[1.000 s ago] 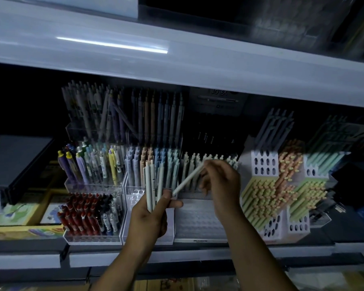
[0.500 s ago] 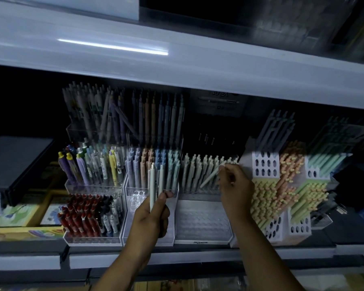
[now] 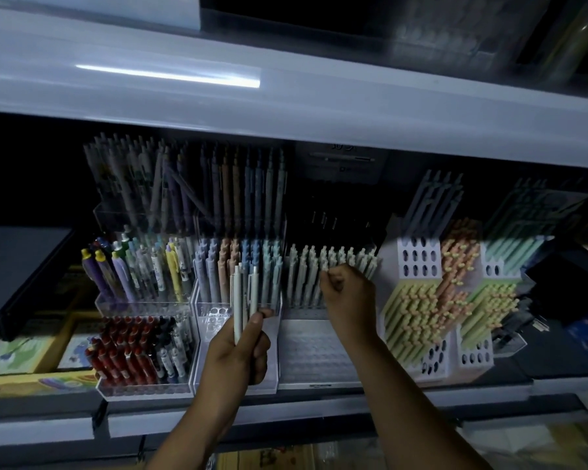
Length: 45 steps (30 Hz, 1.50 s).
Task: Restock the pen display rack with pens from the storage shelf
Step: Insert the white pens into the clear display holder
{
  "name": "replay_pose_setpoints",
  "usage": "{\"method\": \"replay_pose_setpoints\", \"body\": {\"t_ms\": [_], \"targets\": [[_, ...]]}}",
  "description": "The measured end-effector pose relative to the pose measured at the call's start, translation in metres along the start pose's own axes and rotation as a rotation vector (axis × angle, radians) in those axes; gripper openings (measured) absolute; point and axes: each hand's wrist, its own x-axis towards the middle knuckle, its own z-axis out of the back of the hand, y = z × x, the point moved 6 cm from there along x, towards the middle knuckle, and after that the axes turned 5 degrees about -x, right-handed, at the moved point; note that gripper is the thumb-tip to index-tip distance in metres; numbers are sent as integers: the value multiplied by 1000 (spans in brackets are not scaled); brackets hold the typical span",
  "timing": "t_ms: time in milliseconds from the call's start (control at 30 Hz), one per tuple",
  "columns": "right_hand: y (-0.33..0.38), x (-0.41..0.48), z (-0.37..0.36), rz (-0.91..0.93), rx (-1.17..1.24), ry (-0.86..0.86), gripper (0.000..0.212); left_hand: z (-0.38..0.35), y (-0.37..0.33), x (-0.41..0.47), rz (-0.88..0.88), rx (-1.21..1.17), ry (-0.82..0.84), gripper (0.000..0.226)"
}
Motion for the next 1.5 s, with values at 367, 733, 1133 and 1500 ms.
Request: {"method": "replay_pose_setpoints", "body": {"t_ms": [367,733,1133,1500], "targets": [[-3,-46,-1,-364,398,7,18,1,3,1,-19,26,-22,32],[72,-59,-1,-188,633,329,8,-10,-2,-7,-79,105,-28,27],[68,-54,16,-253,655,246,10,-4,6,-8,-38,101,-46,42],[-11,-11,57,-172,435,-188,11,0,9,-8,3,36,-58,29]]}}
